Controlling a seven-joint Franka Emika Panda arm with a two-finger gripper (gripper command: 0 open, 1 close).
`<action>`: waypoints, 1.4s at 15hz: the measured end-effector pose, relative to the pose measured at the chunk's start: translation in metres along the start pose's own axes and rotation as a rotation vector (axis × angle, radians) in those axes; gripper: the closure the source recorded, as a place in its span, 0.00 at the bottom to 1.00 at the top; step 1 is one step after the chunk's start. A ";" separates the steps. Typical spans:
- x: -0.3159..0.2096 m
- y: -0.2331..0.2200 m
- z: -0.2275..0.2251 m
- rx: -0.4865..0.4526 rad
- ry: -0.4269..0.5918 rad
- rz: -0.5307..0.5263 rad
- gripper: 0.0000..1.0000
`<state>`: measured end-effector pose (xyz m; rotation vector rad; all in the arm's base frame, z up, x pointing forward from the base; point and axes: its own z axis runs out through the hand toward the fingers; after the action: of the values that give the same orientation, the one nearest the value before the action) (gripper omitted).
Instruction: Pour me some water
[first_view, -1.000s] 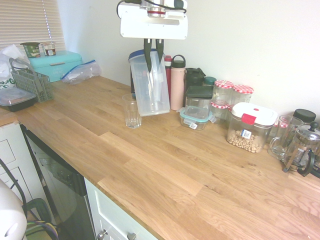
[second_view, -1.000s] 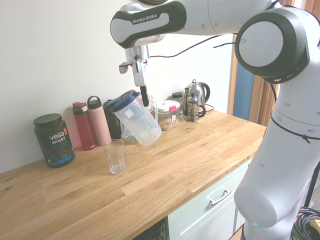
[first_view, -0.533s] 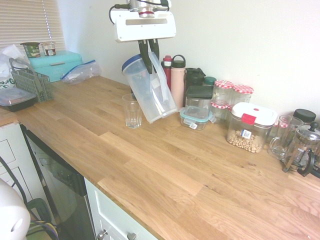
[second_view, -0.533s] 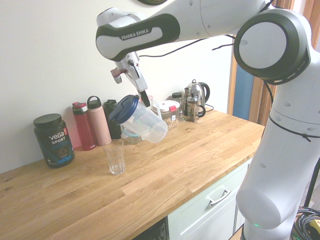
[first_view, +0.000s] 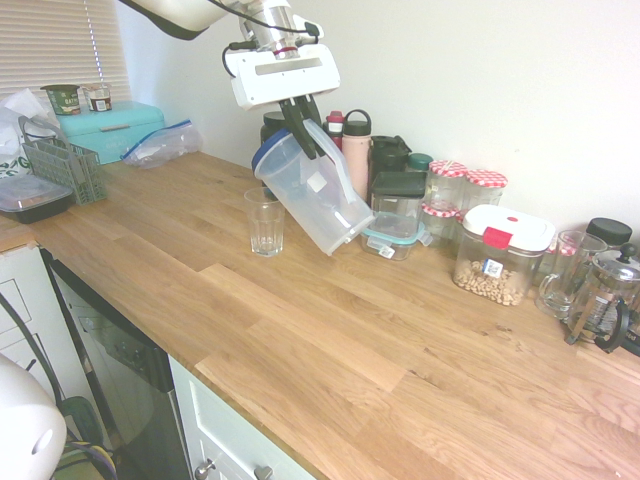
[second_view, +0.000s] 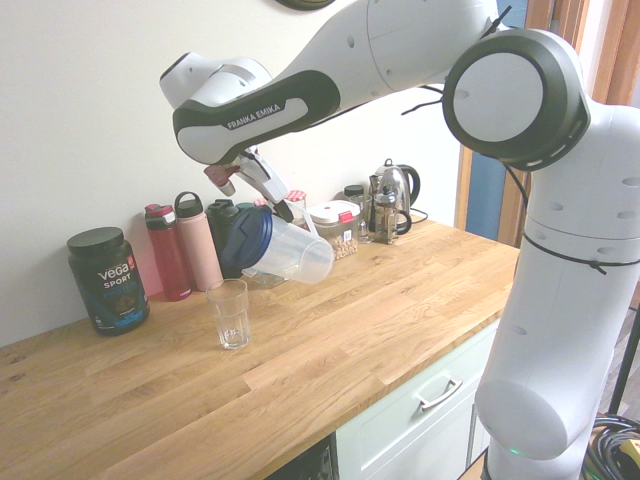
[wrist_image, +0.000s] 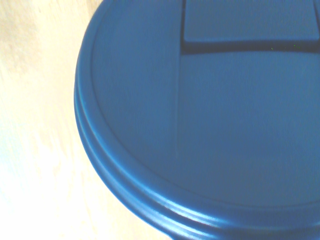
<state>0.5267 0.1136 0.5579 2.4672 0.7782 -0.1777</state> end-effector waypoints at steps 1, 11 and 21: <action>0.004 -0.004 0.000 -0.013 -0.003 -0.005 1.00; 0.017 -0.027 0.010 -0.071 -0.031 -0.041 1.00; -0.020 0.005 -0.006 0.099 0.047 0.116 1.00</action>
<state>0.5128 0.1034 0.5713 2.6105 0.6581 -0.1191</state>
